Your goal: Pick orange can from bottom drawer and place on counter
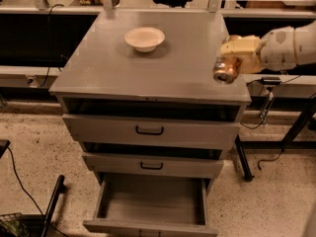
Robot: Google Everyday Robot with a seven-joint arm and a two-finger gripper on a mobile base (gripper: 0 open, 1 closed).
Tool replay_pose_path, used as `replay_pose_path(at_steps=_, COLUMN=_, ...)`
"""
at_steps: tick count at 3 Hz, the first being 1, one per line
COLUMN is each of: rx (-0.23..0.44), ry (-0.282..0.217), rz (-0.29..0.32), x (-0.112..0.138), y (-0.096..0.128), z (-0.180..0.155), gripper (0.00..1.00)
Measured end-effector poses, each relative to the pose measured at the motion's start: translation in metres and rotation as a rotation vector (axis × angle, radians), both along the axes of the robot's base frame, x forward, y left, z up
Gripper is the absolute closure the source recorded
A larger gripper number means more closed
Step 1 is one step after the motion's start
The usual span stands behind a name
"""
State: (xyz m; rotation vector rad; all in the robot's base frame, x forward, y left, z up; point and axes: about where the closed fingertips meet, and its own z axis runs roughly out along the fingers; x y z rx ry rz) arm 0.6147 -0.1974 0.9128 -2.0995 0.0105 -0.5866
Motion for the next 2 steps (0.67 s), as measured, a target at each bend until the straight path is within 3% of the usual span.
replay_pose_path(at_steps=1, rx=-0.003, ry=0.07, rz=-0.082, x=0.042, y=0.006, z=0.02, gripper=1.0)
replay_pose_path(at_steps=2, rx=0.001, ry=0.16, rz=-0.122, x=0.065, y=0.015, z=0.016, gripper=1.0)
